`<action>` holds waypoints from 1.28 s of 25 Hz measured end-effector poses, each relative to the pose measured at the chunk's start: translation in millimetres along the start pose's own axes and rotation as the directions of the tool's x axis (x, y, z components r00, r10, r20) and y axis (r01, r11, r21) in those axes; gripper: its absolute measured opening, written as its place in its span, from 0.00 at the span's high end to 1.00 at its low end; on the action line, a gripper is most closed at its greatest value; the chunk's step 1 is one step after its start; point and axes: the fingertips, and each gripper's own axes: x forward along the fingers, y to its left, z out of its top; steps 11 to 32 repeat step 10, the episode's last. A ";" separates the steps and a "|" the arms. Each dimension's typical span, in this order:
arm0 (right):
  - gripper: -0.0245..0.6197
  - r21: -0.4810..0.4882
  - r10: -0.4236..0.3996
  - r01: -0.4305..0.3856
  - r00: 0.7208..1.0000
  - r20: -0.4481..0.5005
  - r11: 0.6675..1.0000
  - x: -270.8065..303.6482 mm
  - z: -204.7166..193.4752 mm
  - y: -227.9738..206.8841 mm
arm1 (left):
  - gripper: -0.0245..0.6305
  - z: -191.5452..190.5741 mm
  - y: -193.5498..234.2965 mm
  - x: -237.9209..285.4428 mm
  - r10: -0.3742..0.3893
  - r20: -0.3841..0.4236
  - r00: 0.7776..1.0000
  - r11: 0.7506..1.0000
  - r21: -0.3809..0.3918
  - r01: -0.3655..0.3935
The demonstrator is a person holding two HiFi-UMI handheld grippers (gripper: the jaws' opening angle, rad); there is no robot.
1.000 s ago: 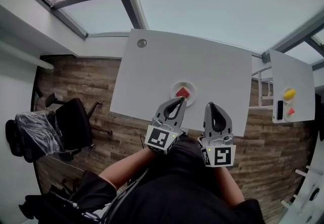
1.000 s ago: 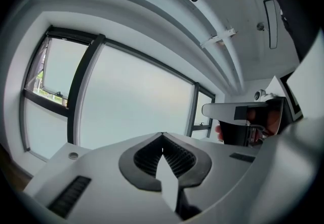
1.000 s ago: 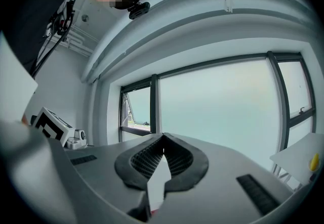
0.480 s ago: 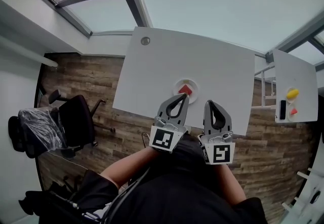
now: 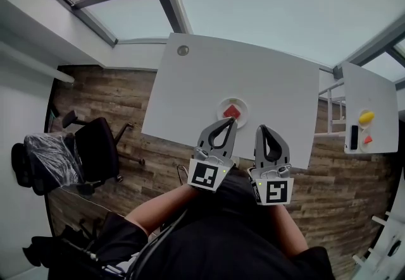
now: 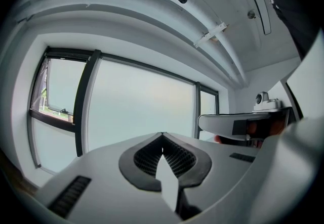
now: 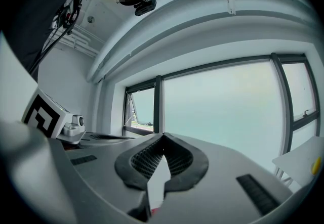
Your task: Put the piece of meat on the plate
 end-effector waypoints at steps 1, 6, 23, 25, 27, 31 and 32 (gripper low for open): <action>0.95 0.000 0.000 0.000 1.000 -0.001 1.000 -0.6 -0.1 0.0 | 0.96 -0.2 -0.9 -0.5 -0.001 0.000 1.000 1.000 0.000 0.001; 0.95 0.002 0.002 -0.002 1.000 0.002 1.000 -2.9 -1.6 -1.0 | 0.96 -2.4 -5.2 -2.6 -0.011 0.006 1.000 1.000 -0.006 0.011; 0.95 -0.001 0.005 -0.005 1.000 -0.012 1.000 -6.0 -3.7 -2.7 | 0.96 -5.8 -9.5 -2.8 -0.014 -0.001 1.000 1.000 -0.007 0.014; 0.95 -0.001 0.005 -0.005 1.000 -0.012 1.000 -6.0 -3.7 -2.7 | 0.96 -5.8 -9.5 -2.8 -0.014 -0.001 1.000 1.000 -0.007 0.014; 0.95 -0.001 0.005 -0.005 1.000 -0.012 1.000 -6.0 -3.7 -2.7 | 0.96 -5.8 -9.5 -2.8 -0.014 -0.001 1.000 1.000 -0.007 0.014; 0.95 -0.001 0.005 -0.005 1.000 -0.012 1.000 -6.0 -3.7 -2.7 | 0.96 -5.8 -9.5 -2.8 -0.014 -0.001 1.000 1.000 -0.007 0.014; 0.95 -0.001 0.005 -0.005 1.000 -0.012 1.000 -6.0 -3.7 -2.7 | 0.96 -5.8 -9.5 -2.8 -0.014 -0.001 1.000 1.000 -0.007 0.014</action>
